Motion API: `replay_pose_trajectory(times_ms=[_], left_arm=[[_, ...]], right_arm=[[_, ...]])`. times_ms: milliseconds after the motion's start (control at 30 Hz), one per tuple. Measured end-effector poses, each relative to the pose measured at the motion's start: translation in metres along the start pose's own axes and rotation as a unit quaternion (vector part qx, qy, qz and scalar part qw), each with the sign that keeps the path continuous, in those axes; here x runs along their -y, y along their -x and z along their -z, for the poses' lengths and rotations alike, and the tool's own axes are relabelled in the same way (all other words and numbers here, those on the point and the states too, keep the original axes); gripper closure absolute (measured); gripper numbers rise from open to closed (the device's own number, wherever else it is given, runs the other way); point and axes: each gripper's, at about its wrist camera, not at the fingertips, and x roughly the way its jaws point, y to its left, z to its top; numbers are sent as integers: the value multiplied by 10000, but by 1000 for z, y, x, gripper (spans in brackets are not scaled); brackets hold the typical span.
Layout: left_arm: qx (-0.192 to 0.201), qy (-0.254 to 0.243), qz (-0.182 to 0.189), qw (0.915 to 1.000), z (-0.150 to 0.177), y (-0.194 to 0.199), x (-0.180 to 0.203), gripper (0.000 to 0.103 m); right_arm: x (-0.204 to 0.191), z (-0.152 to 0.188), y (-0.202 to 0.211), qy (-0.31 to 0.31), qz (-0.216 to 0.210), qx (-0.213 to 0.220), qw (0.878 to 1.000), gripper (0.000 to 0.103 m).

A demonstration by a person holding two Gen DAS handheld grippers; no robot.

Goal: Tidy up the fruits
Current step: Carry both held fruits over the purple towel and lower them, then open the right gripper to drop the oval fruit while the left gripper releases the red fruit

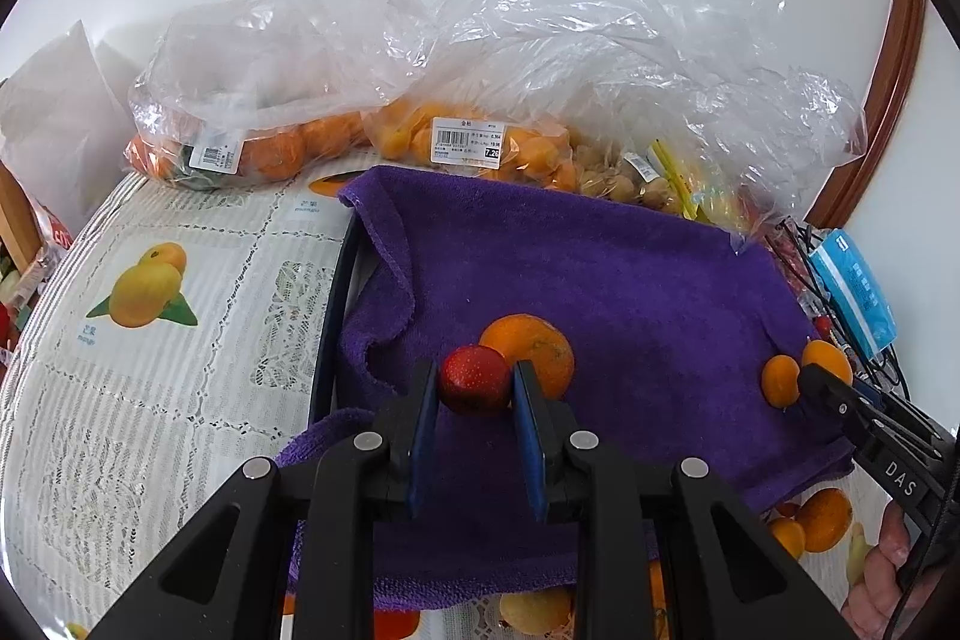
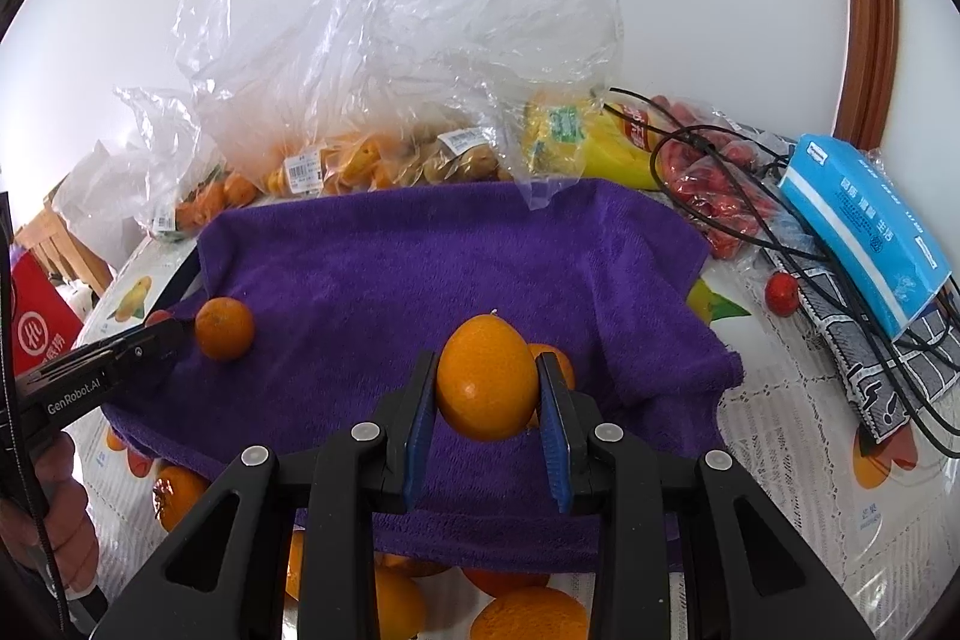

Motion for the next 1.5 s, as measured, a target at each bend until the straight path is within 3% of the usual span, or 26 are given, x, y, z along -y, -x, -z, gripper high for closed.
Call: replay_pose_trajectory(times_ms=[567,1300,1367,1433,1500], left_arm=[[-201,-140,-5,9997,4,-5,8,79],[-283,-238,67,9993,6,-8,13,79],[-264,-244,74,9993,6,-7,14,76],[-223,-218,83,9995,5,-4,13,61],[-155,-180,73,9997,3,-1,12,58]], right_arm=[[-6,5,-12,147,81,-279,9995,71],[-5,5,-5,202,13,-134,9997,67],[-5,4,-4,189,6,-110,9998,66],[-5,4,-3,168,1,-93,9998,65],[-4,4,-3,146,7,-75,9999,63]])
